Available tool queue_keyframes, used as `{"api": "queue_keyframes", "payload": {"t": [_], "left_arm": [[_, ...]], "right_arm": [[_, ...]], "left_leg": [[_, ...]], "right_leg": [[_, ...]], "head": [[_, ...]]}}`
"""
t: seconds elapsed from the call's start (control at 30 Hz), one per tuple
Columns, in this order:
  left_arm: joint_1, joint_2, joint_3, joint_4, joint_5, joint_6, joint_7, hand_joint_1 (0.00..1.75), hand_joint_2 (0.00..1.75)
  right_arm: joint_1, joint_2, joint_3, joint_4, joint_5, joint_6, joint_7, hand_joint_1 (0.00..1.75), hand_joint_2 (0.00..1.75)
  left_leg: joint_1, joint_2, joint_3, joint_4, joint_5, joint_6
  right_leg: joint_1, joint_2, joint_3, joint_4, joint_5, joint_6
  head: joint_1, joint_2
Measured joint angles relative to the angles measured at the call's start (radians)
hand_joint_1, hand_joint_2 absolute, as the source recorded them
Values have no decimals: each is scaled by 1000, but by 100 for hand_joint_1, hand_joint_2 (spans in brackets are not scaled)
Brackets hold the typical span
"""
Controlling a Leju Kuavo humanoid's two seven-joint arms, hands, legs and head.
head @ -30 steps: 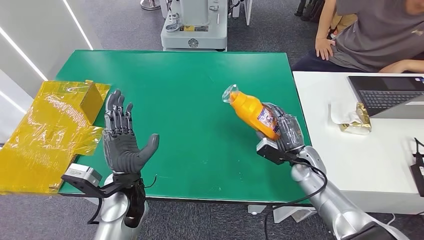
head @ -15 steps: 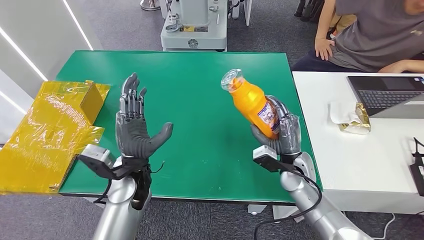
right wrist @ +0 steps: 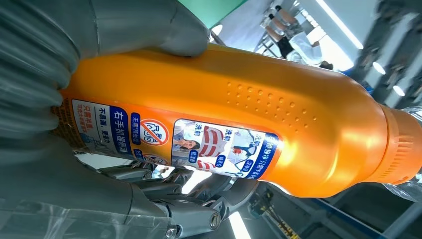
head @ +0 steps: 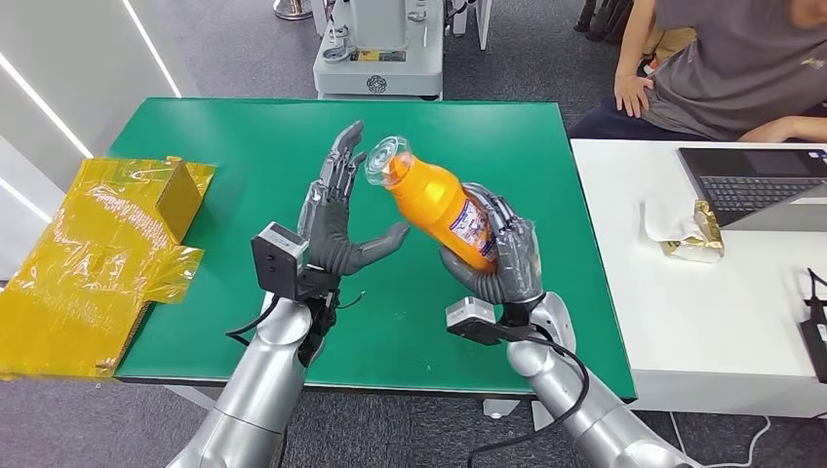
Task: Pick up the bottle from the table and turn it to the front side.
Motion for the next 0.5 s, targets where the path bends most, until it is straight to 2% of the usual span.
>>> {"api": "queue_keyframes", "payload": {"t": [0.3,0.5], "left_arm": [[-31,-10,-9,35,1,2,-2,0,175],[-26,-4,-9,-24,5,15,3,0,175]], "right_arm": [[-18,28,55,39,-37,0,0,175,175],[-32,35,88,94,-58,3,0,175,175]], "left_leg": [[0,0,0,0,0,0],[0,0,0,0,0,0]], "right_leg": [[0,0,0,0,0,0],[0,0,0,0,0,0]], "head": [[0,0],[0,0]]}}
